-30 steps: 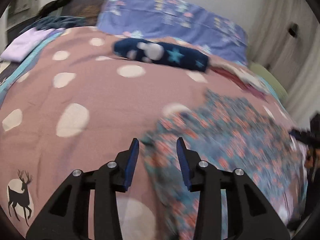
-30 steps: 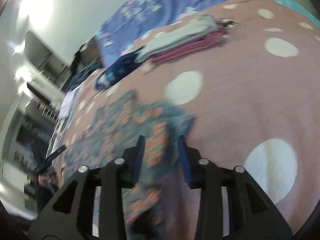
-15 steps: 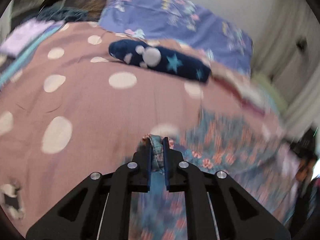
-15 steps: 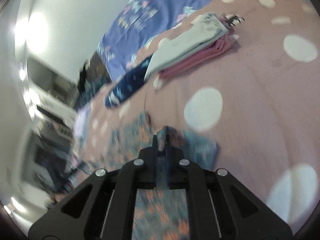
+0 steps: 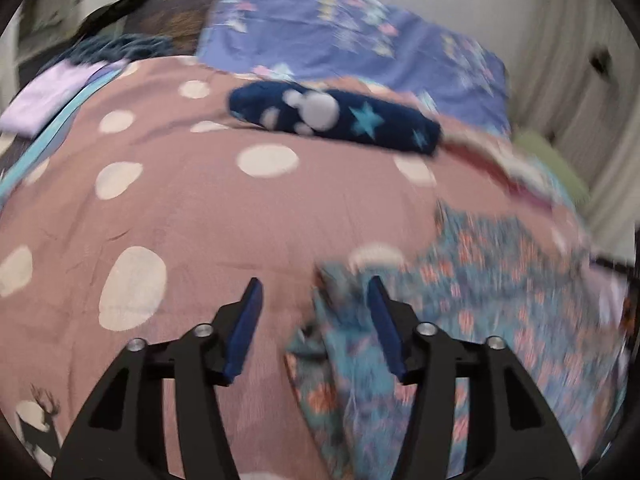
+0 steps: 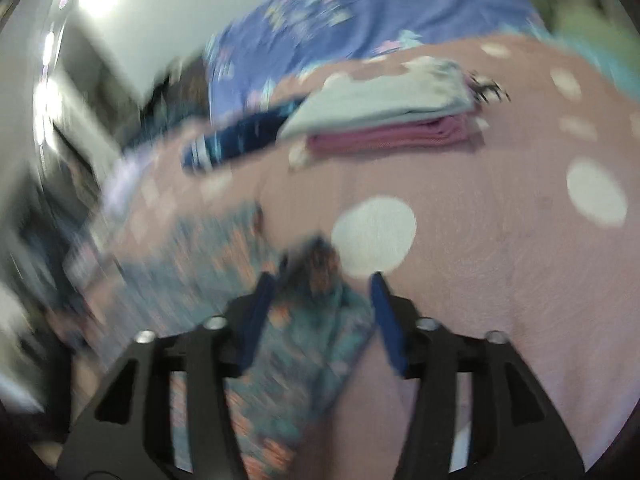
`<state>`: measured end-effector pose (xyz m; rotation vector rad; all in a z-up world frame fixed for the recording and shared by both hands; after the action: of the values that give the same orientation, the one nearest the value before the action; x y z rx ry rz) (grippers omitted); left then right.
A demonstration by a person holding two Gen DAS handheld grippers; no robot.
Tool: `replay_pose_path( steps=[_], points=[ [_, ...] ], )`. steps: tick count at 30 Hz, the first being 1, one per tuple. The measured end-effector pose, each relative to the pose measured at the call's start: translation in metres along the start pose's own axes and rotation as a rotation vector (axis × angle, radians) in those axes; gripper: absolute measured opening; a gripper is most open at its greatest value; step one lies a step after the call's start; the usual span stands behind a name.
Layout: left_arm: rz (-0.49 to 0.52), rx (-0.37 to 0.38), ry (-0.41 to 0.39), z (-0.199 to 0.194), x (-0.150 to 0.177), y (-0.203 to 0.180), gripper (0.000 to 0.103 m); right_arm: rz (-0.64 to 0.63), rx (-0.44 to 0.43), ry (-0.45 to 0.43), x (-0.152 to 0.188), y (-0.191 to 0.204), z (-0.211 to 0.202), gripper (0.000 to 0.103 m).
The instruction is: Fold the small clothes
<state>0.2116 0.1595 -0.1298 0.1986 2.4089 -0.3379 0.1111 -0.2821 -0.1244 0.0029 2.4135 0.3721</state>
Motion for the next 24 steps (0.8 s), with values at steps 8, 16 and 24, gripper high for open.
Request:
replay_pose_path(
  steps=[8, 16, 24],
  points=[
    [0.118, -0.089, 0.034, 0.038, -0.012, -0.022, 0.061, -0.047, 0.099, 0.073, -0.024, 0.010, 0.068, 0.062],
    [-0.075, -0.016, 0.000, 0.040, -0.034, 0.009, 0.065, 0.226, -0.055, 0.049, -0.039, -0.027, 0.078, 0.036],
    [-0.065, 0.126, 0.023, 0.052, -0.035, -0.015, 0.003, 0.236, -0.171, 0.043, -0.045, -0.016, 0.076, 0.004]
  ],
)
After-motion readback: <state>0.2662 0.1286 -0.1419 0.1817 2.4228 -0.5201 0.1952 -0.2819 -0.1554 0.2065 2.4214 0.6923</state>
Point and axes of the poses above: each gripper's, at about its wrist camera, not at the fingertips, and z roughly the way its jaws point, y to its left, x to its underside, the point moved 5 cm from there along z, roughly the way its jaws point, and after that the axes turned 3 degrees about -z, right-handed, at the moved point
